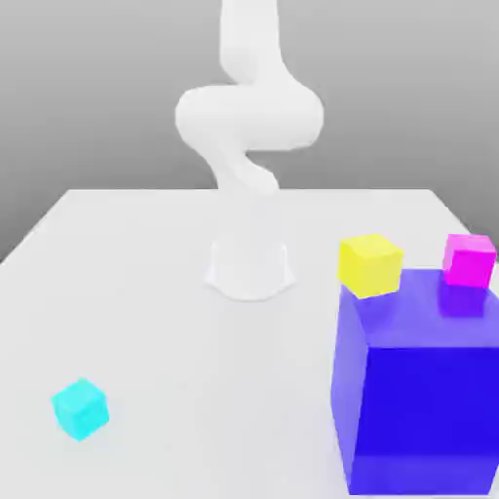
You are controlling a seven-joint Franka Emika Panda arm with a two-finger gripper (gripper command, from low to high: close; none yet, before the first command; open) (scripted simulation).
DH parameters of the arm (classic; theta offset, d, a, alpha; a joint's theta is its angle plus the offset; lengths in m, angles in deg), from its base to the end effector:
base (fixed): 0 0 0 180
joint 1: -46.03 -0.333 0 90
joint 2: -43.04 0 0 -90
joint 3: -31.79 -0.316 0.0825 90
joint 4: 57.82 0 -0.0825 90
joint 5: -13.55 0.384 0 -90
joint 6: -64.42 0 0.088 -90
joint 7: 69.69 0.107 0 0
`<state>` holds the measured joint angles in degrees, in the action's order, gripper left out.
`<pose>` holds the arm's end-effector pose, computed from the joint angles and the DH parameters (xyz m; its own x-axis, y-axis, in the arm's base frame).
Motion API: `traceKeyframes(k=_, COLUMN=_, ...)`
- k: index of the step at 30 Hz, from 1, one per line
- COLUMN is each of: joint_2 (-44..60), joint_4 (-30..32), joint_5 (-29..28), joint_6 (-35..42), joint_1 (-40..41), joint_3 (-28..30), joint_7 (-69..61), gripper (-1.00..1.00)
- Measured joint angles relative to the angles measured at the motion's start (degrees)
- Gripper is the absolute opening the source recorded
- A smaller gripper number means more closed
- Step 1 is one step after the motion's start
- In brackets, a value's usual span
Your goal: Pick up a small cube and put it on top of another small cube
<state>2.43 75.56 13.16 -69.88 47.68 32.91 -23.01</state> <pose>0.3808 -0.0210 0.6686 0.4815 -0.7518 0.4505 -0.5738 -0.6590 -0.4864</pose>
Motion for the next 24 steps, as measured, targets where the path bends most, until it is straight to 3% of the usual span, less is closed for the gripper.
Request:
traceKeyframes(k=14, joint_2=29.32, joint_4=9.04, joint_5=0.07, joint_6=-14.20, joint_1=8.38, joint_3=8.45, joint_7=3.08, gripper=0.00)
traceKeyframes(k=24, joint_2=50.44, joint_4=14.89, joint_5=6.69, joint_6=-24.39, joint_1=15.88, joint_3=11.57, joint_7=0.42, gripper=0.00)
